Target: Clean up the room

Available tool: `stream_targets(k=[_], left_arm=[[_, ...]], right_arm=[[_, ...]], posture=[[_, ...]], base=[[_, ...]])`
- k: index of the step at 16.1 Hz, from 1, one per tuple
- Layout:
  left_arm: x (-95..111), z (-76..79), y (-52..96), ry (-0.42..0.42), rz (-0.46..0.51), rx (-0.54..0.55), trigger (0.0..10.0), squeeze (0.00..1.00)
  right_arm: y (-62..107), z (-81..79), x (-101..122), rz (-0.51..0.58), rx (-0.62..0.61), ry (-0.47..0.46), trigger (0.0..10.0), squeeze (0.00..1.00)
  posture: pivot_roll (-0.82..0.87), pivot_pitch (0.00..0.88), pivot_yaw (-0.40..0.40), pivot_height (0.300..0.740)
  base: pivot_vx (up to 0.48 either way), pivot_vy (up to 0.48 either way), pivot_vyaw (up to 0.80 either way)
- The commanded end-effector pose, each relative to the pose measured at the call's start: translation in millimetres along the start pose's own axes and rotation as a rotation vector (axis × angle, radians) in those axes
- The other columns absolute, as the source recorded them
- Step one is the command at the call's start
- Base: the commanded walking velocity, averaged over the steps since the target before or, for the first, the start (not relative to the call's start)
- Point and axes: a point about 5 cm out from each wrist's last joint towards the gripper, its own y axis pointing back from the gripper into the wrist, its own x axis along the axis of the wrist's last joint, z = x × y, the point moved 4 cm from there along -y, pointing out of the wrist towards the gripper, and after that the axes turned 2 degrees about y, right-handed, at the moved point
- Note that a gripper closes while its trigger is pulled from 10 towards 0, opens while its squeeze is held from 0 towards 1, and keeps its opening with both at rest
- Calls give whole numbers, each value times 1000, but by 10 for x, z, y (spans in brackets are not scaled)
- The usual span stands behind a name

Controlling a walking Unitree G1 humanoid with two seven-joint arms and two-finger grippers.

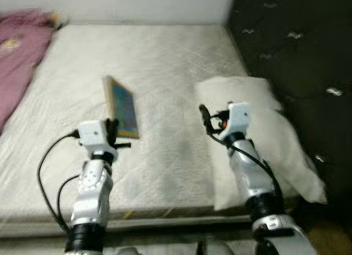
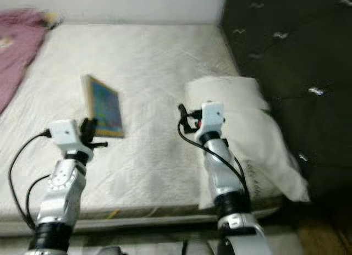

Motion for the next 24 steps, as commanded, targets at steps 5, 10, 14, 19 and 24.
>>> stream_targets(k=[5, 10, 14, 19, 24], left_arm=[[54, 140, -2, 5, 27, -51, 10000, 0], [28, 125, -1, 8, 14, -28, 10000, 0], [4, 108, -2, 19, 4, -16, 10000, 0], [-174, 50, 127, 163, -99, 83, 10000, 0], [-194, 294, 344, 302, -194, -109, 10000, 0]], right_arm=[[26, 69, -39, -13, -27, -7, 10000, 0], [42, 76, -70, -27, -28, -11, 10000, 0], [34, 84, -59, -25, -29, -1, 10000, 0], [171, 103, -99, -40, -23, 6, 10000, 0], [496, 179, -145, -65, -50, 7, 10000, 0]], posture=[[-58, 0, 9, 740], [-57, 0, 5, 740], [-60, 0, 4, 740], [-51, 0, -14, 740], [-59, 0, 0, 740]], base=[[0, 0, -320], [0, 0, -305], [0, 0, -800], [0, 0, -320], [0, 0, 0]])
